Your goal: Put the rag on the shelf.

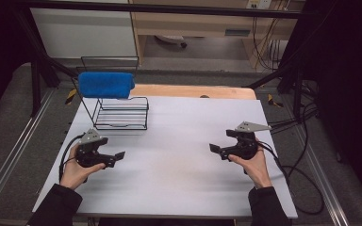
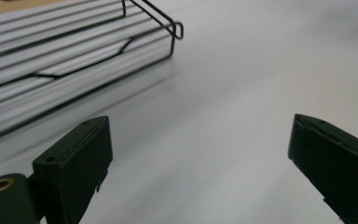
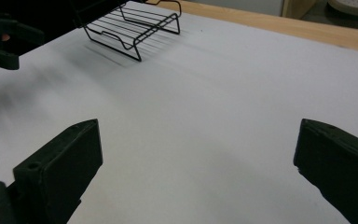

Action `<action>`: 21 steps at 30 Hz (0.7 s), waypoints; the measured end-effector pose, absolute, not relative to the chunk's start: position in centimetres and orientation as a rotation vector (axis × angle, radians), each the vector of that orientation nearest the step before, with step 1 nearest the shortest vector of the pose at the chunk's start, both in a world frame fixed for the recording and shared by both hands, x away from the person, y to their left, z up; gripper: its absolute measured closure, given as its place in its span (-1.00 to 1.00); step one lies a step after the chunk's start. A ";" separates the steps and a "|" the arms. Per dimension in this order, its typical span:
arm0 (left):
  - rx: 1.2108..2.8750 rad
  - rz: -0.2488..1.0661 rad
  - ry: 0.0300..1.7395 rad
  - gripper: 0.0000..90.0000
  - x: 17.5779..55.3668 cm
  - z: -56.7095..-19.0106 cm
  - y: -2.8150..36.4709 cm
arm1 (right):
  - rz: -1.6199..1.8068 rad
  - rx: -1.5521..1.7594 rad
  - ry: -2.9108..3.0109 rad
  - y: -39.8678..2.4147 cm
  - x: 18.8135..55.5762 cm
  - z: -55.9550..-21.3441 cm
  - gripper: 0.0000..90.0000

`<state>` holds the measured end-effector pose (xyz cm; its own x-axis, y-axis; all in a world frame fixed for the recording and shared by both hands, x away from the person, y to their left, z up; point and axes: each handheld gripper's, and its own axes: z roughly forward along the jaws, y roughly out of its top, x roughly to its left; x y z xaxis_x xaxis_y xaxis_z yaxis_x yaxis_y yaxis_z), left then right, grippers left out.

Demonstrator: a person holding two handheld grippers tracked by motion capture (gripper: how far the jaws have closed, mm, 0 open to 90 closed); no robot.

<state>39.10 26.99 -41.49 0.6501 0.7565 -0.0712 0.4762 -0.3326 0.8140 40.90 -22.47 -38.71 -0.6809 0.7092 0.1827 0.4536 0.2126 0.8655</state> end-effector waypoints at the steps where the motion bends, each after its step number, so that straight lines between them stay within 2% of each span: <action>1: 1.995 0.408 0.958 -0.86 38.9 -41.8 27.1 | 1.455 1.116 2.232 -22.9 40.7 -39.1 -0.97; 13: 2.023 0.406 0.958 -0.84 38.1 -43.7 27.4 | 1.352 1.185 2.244 -26.7 38.1 -43.6 -0.99; 21: 2.036 0.395 0.946 -0.83 37.8 -44.0 27.4 | 1.313 1.212 2.259 -28.0 37.1 -44.4 -0.99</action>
